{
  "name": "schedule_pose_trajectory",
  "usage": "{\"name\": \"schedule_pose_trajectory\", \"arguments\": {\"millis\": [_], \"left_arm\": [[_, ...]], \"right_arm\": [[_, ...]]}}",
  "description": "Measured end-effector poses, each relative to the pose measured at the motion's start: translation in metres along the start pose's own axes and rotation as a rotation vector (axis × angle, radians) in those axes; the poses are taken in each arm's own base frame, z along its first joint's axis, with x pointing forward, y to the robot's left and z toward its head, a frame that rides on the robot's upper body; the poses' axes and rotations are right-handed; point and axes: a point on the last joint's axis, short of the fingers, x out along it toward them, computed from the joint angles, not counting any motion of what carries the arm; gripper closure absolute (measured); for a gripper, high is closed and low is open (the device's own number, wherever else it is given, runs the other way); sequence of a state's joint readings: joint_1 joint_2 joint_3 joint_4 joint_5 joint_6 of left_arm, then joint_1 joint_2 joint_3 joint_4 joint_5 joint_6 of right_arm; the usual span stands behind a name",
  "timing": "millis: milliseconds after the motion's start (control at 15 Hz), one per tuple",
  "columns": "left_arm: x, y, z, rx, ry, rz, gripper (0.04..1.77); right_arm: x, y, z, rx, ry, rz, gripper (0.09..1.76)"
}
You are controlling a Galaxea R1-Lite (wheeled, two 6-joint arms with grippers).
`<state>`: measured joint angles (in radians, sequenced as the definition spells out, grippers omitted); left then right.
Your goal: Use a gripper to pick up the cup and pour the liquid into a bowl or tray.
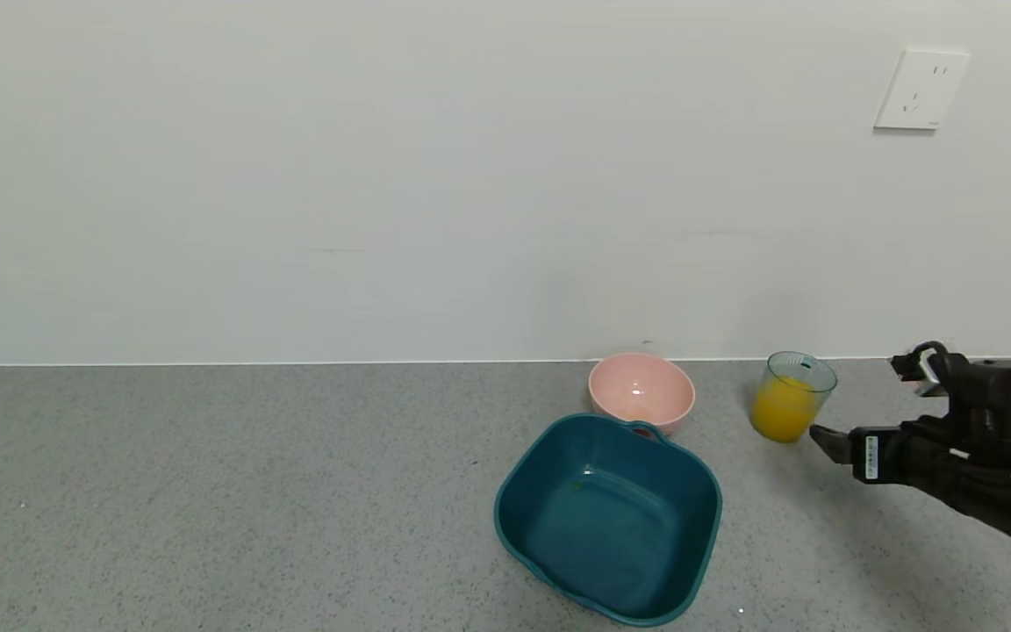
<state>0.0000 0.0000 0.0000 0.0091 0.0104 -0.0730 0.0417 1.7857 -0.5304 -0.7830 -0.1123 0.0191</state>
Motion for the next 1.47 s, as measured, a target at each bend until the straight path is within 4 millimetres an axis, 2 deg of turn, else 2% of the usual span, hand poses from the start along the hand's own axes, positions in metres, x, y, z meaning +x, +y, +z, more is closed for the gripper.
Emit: {"name": "schedule_pose_trajectory", "arguments": {"millis": [400,667,1000,1467], "left_arm": [[0.000,0.000,0.000,0.000,0.000,0.000,0.09],[0.000,0.000,0.000,0.000,0.000,0.000,0.09],[0.000,0.000,0.000,0.000,0.000,0.000,0.09],[0.000,0.000,0.000,0.000,0.000,0.000,0.09]], "right_arm": [[0.056,0.006,-0.020,0.008,-0.062,-0.004,0.14],[0.083,0.009,-0.029,0.019,-0.146,-0.018,0.14],[0.100,0.013,-0.039,0.020,-0.187,-0.011,0.14],[0.113,0.014,-0.039,0.026,-0.217,-0.011,0.14]]}}
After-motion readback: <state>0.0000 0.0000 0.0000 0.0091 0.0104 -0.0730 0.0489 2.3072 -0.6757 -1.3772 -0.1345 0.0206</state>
